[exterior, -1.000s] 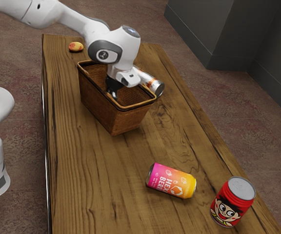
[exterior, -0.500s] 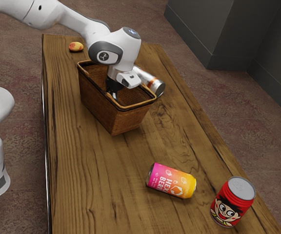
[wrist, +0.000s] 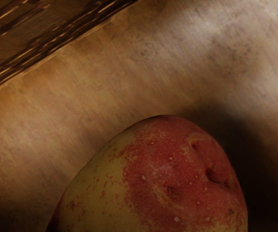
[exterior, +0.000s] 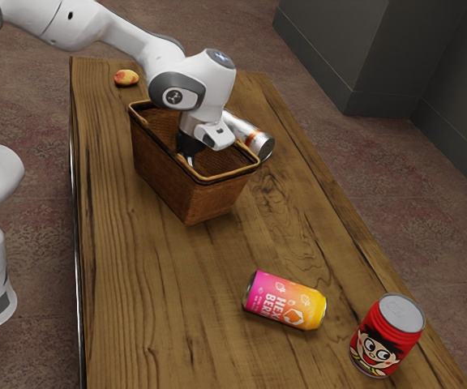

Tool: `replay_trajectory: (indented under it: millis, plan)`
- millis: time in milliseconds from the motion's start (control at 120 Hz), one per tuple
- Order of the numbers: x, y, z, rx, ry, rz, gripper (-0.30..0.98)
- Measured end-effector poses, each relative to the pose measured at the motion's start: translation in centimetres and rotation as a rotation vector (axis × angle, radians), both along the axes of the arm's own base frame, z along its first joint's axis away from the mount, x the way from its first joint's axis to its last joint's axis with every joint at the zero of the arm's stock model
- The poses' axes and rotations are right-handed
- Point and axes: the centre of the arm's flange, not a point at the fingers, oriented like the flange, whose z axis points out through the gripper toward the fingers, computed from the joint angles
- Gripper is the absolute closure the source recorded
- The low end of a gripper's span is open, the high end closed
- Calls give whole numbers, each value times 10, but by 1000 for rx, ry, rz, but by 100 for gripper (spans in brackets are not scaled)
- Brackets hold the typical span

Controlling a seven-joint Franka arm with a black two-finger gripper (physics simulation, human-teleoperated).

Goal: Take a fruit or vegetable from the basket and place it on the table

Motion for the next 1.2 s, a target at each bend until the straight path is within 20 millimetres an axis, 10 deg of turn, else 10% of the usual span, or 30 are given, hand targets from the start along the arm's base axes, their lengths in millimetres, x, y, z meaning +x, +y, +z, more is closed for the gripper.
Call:
replay_trajectory:
  millis: [708, 1200]
  plan:
    - [6, 4, 14, 16, -16, 12, 48]
    - [13, -42, 211, 0, -234, -54, 47]
